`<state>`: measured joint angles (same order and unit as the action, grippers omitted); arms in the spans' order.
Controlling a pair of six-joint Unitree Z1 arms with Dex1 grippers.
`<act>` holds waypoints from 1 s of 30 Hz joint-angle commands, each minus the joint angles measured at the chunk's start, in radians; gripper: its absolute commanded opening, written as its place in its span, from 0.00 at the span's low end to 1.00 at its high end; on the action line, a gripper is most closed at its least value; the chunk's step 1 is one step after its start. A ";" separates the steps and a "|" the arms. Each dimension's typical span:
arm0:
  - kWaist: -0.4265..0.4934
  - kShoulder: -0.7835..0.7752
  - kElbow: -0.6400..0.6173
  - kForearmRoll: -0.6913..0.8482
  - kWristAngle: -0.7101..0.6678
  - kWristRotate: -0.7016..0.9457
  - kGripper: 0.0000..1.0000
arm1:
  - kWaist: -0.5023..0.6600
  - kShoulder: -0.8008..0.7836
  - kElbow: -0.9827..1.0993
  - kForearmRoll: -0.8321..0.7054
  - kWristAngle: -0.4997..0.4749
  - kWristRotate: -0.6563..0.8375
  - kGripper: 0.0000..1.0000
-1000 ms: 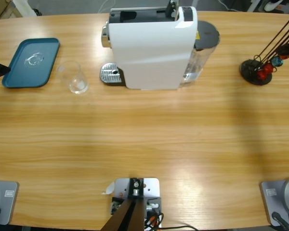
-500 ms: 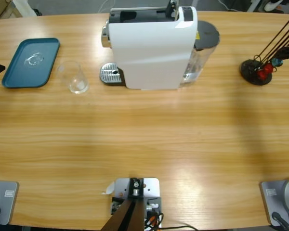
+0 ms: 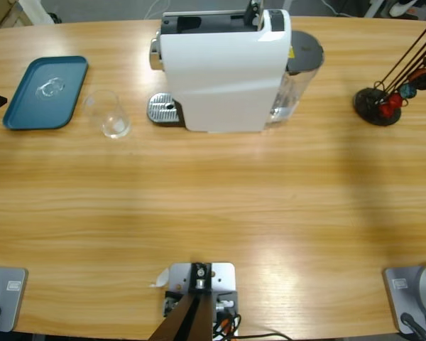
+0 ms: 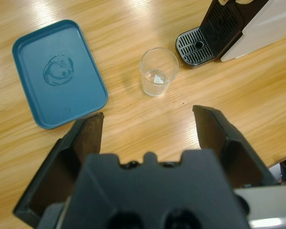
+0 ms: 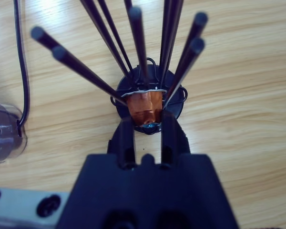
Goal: Pour coffee
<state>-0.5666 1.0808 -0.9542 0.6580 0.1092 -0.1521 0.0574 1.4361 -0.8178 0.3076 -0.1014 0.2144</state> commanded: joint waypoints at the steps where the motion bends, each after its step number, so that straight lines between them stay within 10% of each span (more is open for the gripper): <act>1: -0.015 -0.008 0.042 -0.012 0.012 0.002 0.81 | -0.013 0.023 0.029 -0.012 -0.019 0.006 0.00; 30: -0.019 0.003 0.043 -0.026 -0.005 0.006 0.81 | -0.013 -0.140 -0.224 0.303 -0.018 -0.013 0.00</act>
<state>-0.5716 1.0809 -0.9535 0.6435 0.1091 -0.1521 0.0574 1.3407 -1.0008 0.5392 -0.1015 0.2112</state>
